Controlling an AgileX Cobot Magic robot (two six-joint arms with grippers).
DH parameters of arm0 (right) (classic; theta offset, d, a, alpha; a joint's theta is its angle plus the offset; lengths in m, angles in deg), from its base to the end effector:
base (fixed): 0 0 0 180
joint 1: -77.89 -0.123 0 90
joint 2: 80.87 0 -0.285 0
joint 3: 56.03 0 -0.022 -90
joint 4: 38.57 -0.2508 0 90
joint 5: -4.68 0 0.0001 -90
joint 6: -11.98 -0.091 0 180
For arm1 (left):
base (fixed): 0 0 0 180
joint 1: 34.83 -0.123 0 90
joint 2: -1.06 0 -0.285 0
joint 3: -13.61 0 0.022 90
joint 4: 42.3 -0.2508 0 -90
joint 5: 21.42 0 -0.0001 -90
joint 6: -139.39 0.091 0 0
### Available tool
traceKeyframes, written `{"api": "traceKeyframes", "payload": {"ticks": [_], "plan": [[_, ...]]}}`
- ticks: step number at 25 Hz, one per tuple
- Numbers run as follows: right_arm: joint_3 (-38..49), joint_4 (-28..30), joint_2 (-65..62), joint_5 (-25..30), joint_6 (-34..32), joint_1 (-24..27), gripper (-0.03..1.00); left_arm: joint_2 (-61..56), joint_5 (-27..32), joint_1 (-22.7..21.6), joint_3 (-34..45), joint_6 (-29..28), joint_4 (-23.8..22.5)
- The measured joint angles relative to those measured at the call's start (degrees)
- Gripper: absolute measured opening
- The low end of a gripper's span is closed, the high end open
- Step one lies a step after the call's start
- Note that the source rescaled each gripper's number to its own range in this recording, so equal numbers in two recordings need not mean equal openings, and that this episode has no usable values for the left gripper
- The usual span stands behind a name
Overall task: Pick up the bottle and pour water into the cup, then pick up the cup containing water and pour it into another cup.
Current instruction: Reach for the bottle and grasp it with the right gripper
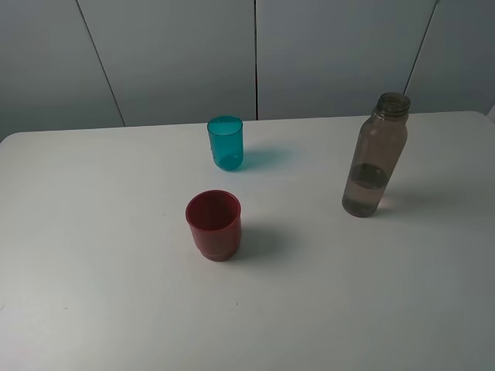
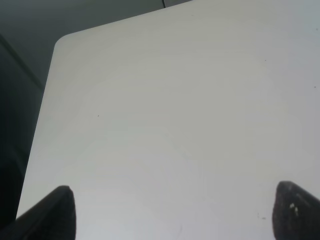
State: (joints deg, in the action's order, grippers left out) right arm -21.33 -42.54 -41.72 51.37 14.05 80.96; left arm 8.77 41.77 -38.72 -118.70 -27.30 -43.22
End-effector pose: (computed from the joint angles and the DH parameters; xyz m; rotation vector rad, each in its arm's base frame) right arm 0.0922 -0.0003 0.3477 0.0380 2.1016 0.0276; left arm -0.0087 0.0007 0.2781 0.1692 2.0691 0.2035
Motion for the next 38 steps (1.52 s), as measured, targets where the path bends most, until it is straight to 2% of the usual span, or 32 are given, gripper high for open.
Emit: {"api": "traceKeyframes", "payload": {"ticks": [4,8,11,18,21,27,31,38], "plan": [[0.4,0.0,5.8,-5.0,-0.1,-3.4,1.00,0.0,0.0,0.0,0.0,0.0,0.0],[3.6,0.0,10.3,-12.1,-0.1,-11.2,1.00,0.0,0.0,0.0,0.0,0.0,0.0],[6.7,-0.9,13.5,-16.8,0.3,-14.8,1.00,0.0,0.0,0.0,0.0,0.0,0.0],[15.0,-3.5,22.1,-21.9,0.8,-15.6,1.00,0.0,0.0,0.0,0.0,0.0,0.0],[19.7,-5.8,24.8,-28.5,0.9,-15.6,1.00,0.0,0.0,0.0,0.0,0.0,0.0],[27.2,-6.1,28.5,-45.0,1.9,-15.7,1.00,0.0,0.0,0.0,0.0,0.0,0.0],[28.2,-5.6,32.1,-50.6,2.0,-17.1,1.00,0.0,0.0,0.0,0.0,0.0,0.0],[28.4,-3.8,42.7,-56.3,2.0,-17.3,1.00,0.0,0.0,0.0,0.0,0.0,0.0]]}}
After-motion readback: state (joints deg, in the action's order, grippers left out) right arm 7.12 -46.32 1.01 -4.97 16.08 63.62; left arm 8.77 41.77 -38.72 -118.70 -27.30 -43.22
